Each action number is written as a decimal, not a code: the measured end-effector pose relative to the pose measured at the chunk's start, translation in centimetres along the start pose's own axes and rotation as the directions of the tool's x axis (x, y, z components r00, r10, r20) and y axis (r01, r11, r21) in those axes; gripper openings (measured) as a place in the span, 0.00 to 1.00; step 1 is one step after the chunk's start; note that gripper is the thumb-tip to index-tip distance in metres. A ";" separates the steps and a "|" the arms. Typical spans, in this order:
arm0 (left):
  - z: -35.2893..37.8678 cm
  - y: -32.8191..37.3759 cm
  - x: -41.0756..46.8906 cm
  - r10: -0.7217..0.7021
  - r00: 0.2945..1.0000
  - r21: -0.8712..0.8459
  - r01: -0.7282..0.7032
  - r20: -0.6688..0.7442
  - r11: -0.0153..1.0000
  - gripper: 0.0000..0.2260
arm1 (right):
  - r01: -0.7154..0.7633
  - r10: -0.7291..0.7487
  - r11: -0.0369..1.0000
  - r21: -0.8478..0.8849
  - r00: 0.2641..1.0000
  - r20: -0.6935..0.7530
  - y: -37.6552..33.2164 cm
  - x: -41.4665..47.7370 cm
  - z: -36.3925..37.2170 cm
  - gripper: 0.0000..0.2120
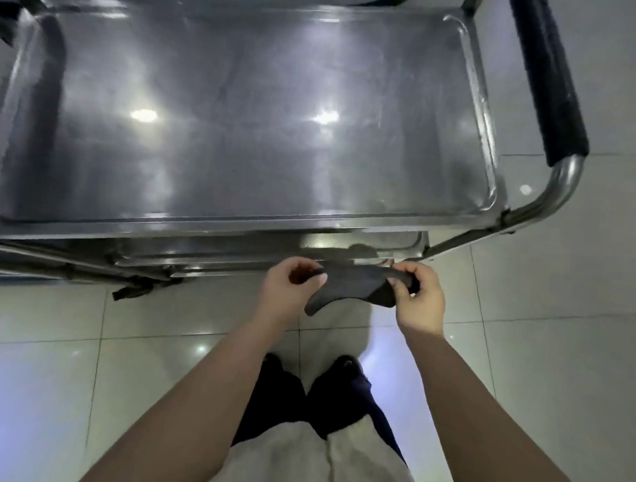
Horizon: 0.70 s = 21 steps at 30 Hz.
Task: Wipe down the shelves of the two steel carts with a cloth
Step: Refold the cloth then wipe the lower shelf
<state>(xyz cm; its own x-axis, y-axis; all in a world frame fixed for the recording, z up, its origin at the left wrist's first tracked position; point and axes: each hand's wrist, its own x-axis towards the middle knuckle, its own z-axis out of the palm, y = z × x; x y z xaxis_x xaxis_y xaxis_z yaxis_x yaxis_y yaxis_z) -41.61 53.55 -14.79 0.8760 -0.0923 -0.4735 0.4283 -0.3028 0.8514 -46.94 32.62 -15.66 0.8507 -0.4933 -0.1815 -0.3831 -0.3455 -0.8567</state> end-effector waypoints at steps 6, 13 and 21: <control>8.5 -7.9 14.3 0.152 0.986 0.124 -0.160 0.076 0.979 0.05 | 0.068 -0.076 0.996 -0.051 0.983 -0.165 12.2 10.4 3.9 0.10; 15.6 -12.7 29.7 0.559 0.811 0.620 -0.532 0.175 0.577 0.09 | 0.225 -0.355 0.843 -0.488 0.915 -0.193 20.8 23.6 7.9 0.17; 10.7 -14.3 35.1 0.563 0.823 0.830 -0.362 0.072 0.424 0.19 | 0.223 -0.141 0.568 -0.792 0.975 0.173 24.8 23.9 11.9 0.42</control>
<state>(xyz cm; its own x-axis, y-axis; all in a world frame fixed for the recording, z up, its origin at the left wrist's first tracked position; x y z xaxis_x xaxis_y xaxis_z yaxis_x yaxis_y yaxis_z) -19.36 44.45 -46.02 0.9464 -0.3146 0.0732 -0.3200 -0.8825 0.3448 -31.85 21.80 -47.00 0.9455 -0.2940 -0.1399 -0.3133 -0.9386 -0.1446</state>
